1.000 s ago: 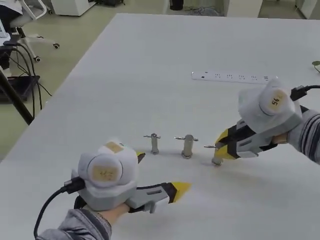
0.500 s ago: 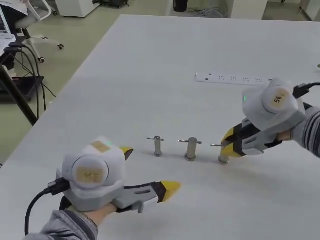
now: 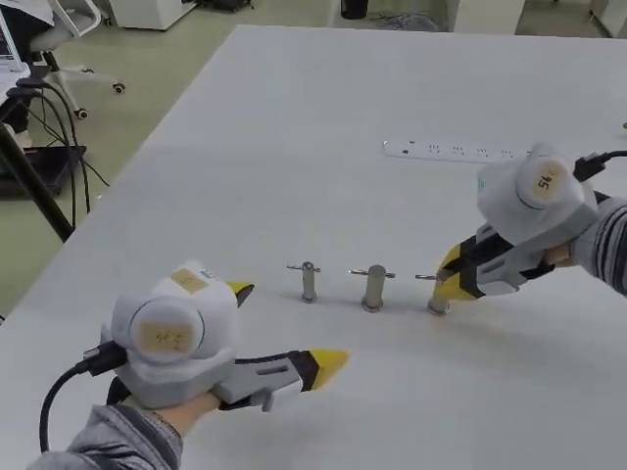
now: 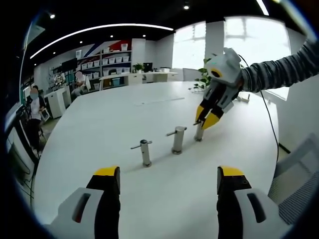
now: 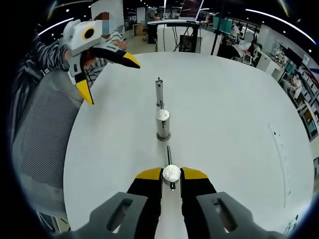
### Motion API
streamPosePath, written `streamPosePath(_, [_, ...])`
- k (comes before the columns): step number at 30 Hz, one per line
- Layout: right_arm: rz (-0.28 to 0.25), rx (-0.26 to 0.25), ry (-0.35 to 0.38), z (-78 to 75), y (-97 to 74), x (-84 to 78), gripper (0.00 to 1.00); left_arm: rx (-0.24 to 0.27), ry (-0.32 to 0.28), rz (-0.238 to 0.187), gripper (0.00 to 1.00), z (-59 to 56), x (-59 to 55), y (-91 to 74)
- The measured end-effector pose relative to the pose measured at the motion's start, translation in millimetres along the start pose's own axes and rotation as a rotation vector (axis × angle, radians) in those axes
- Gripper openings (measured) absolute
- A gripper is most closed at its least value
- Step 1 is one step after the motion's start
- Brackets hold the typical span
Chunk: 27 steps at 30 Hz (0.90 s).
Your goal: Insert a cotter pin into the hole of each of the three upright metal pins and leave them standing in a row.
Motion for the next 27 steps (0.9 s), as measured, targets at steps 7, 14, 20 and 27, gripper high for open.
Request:
streamPosePath(7, [-0.016, 0.027, -0.002, -0.8, 0.0, -1.8, 0.09, -0.007, 0.005, 0.001, 0.8, -1.5, -0.5, -0.1])
streamPosePath(14, [-0.022, 0.027, -0.023, 0.0, 1.5, -2.4, 0.09, -0.014, 0.01, 0.005, 0.84, -0.6, -0.9, -0.4])
streamPosePath(20, [-0.029, -0.057, -0.043, 3.6, -2.5, -4.7, 0.2, -0.014, 0.009, 0.005, 0.87, 2.7, 1.5, -2.3])
streamPosePath(27, [-0.17, -0.173, 0.099, 16.5, -18.9, -5.4, 0.43, -0.025, -0.009, 0.007, 0.92, 5.4, 5.3, -2.9])
Point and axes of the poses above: the centre of the closed fingertips' face, and the gripper's own axes: y roughly forward along the fingers, z roughly to its left, x roughly out of its top, the point moved 4 cm from there along -y, roughly backward along the fingers, and after that the axes turned 8 degrees about x, right-handed, at the moved point
